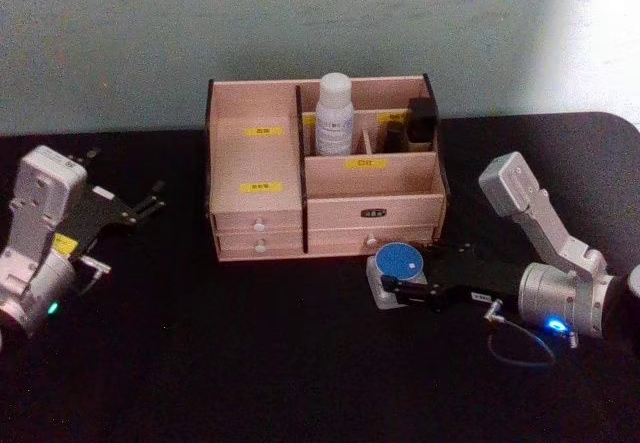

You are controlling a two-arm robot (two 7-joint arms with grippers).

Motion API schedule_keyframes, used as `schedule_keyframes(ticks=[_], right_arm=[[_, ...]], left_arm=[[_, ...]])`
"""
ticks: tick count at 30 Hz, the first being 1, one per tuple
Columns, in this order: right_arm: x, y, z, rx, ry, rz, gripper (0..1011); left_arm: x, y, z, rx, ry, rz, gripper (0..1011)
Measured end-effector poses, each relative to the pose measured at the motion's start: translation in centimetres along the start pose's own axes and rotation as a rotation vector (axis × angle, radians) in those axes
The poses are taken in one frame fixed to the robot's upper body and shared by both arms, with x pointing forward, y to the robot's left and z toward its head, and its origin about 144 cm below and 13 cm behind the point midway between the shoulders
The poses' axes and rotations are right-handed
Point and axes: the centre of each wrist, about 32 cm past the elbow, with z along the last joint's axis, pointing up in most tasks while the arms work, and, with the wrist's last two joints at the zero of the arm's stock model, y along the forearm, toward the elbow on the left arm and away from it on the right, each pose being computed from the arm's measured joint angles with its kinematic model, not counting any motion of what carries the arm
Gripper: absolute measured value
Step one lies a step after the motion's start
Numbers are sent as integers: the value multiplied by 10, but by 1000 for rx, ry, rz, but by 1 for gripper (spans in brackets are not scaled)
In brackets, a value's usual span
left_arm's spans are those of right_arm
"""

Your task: Pick up the facial cleanser and watermelon frost from the table and place them into the tiered storage box.

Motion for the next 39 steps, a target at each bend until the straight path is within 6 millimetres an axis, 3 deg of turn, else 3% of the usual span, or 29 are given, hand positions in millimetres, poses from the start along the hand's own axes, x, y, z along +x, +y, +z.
schedule_keyframes(ticks=[21,31,39], right_arm=[[-2,-8,6,31,-2,15,722],[-2,-21,30,114,-28,65,722],[3,-13,54,163,-74,85,722]], left_arm=[[0,0,0,0,0,0,1001],[0,0,0,0,0,0,1001],[0,0,0,0,0,0,1001]])
